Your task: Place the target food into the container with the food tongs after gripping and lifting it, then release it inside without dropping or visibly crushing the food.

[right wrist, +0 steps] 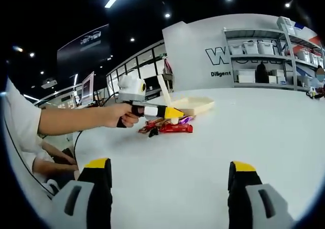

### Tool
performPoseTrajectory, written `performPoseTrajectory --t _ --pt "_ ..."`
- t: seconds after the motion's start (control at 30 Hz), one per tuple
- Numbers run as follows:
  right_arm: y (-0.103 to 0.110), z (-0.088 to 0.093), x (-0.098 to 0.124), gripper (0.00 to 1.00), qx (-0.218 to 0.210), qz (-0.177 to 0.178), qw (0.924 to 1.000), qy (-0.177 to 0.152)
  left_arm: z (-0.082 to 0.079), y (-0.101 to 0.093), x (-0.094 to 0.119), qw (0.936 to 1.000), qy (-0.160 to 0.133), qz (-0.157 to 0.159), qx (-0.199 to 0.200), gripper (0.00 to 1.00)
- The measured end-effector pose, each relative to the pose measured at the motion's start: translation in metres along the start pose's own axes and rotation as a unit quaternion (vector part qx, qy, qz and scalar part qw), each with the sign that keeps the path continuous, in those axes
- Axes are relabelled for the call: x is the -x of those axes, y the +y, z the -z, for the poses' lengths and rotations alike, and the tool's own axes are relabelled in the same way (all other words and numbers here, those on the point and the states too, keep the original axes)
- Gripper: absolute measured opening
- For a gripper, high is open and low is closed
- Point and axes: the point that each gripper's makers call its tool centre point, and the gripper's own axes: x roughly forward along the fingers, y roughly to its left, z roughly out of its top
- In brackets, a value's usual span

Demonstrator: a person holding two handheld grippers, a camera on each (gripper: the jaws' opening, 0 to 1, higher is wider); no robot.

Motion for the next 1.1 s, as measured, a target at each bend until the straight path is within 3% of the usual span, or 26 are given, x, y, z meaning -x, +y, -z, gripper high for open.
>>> performPoseTrajectory --t 0.07,0.27,0.37,0.67,1.1 --pt "0.001 0.001 0.001 0.94 -0.001 -0.001 1.0 0.001 0.003 0.001 -0.002 0.9999 0.005 0.0 -0.014 0.23" --pt "0.001 0.002 0.004 0.93 -0.001 0.002 1.0 0.002 0.01 0.002 -0.006 0.9998 0.017 0.0 0.008 0.23" --pt "0.0 0.002 0.004 0.93 0.001 0.003 1.0 0.002 0.015 -0.005 -0.007 0.9996 0.027 0.005 -0.008 0.24" --pt "0.006 0.001 0.005 0.93 0.004 -0.001 1.0 0.002 0.02 -0.021 -0.002 0.9993 0.033 0.008 -0.016 0.25" --pt "0.006 0.005 0.011 0.92 0.005 0.001 1.0 0.005 0.025 -0.022 -0.011 0.9994 0.03 0.002 -0.019 0.28"
